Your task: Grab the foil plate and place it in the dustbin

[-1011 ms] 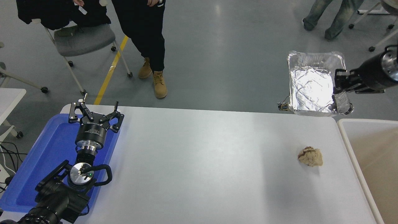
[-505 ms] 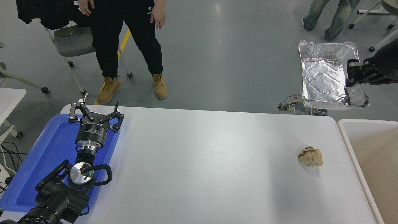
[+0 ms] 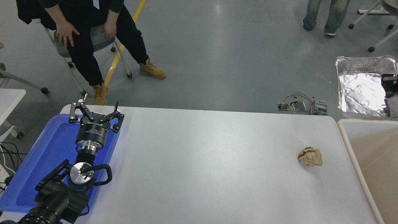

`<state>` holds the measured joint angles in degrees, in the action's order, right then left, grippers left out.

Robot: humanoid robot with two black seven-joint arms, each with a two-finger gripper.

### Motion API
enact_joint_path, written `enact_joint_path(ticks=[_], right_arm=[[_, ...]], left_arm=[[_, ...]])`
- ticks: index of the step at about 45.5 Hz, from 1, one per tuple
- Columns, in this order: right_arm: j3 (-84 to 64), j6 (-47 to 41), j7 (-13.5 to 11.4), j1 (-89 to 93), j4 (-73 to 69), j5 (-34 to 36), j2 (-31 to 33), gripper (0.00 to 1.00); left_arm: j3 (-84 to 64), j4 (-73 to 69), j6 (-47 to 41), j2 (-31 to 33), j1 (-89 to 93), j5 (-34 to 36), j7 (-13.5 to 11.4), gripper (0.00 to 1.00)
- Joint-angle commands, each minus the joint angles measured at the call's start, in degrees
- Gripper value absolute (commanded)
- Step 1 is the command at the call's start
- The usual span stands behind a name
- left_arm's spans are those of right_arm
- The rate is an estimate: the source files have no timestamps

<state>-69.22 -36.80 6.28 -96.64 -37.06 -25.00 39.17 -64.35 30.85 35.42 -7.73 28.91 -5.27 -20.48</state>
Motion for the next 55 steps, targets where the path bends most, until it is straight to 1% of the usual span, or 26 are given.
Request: enact_joint_path(ticks=[1,18,31,40,49,55], right_arm=[[4.26,2.34,0.04,16.19,13.84,-0.05,1.61,0.0],[12.96,10.77,-0.04,37.47,23.96,0.74,3.02,0.0],[23.16,18.95,-0.04,50.05,25.02,0.74,2.49,0.0],[27.29,22.99,-0.4,52.78,25.02,0.74,1.43,0.0],[27.64,24.66,-0.48,55.06,26.25,0.83,0.03,0.0],[28.26,25.37,-0.57,56.82,28.62,0.83,-1.99,0.0]], left_arm=[[-0.07,0.0,0.0,0.0,0.0,-0.01,0.0,1.0],[-0.07,0.0,0.0,0.0,0.0,-0.01,0.0,1.0],[-0.07,0.0,0.0,0.0,0.0,-0.01,0.0,1.0],[0.02,0.0,0.0,0.0,0.0,-0.01,0.0,1.0],[-0.07,0.0,0.0,0.0,0.0,-0.01,0.0,1.0],[-0.07,0.0,0.0,0.0,0.0,-0.01,0.0,1.0]])
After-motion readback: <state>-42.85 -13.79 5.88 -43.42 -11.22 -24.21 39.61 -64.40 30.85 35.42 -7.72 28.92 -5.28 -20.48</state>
